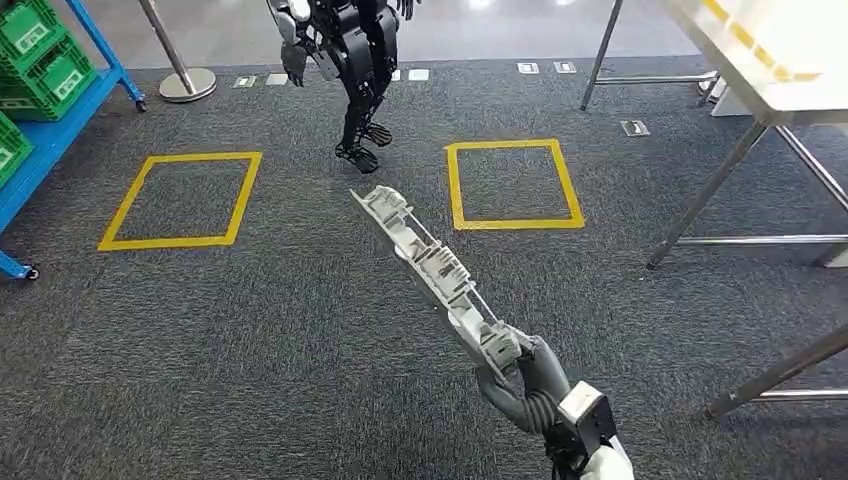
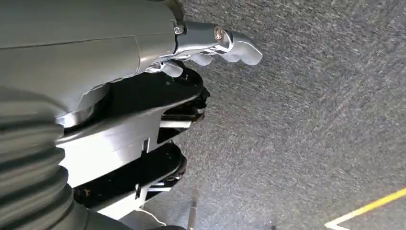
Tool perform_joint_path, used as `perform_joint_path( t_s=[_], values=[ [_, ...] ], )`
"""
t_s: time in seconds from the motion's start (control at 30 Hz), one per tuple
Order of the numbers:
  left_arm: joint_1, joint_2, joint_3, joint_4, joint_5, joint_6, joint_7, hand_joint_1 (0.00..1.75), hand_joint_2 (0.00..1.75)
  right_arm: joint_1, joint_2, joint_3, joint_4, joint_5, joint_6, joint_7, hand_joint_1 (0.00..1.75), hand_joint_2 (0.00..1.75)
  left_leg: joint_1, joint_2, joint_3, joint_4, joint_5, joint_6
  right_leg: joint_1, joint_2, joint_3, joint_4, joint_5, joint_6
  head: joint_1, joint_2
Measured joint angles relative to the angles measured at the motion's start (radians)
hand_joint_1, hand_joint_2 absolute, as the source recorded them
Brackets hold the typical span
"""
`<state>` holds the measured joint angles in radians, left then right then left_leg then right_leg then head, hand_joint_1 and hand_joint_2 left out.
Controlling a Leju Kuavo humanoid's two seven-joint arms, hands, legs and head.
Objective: Take the parts from the cabinet and place them on the table.
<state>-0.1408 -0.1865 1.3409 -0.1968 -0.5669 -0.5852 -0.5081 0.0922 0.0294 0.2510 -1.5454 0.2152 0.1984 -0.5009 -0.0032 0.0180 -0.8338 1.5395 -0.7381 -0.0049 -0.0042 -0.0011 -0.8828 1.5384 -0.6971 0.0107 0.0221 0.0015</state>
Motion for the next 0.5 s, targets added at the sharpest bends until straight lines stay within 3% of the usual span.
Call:
perform_joint_path(
  t_s=[0.2,0.5],
  values=[
    [-0.001,0.0,0.0,0.0,-0.001,0.003,0.006,0.0,1.75,-0.009,0.005,0.0,0.001,0.002,-0.01,-0.002,1.75,1.75,0.0,0.0,0.012,-0.016,0.002,0.0,0.0,0.0,0.012,-0.016,0.003,0.002,0.0,0.0],
    [-0.003,0.0,-0.001,0.0,0.001,0.003,0.006,0.0,1.75,-0.009,0.009,0.0,0.001,0.021,-0.021,-0.002,1.75,1.75,0.0,0.0,0.086,-0.124,0.04,0.002,-0.001,0.0,0.088,-0.123,0.037,0.002,0.0,0.0]
  ],
)
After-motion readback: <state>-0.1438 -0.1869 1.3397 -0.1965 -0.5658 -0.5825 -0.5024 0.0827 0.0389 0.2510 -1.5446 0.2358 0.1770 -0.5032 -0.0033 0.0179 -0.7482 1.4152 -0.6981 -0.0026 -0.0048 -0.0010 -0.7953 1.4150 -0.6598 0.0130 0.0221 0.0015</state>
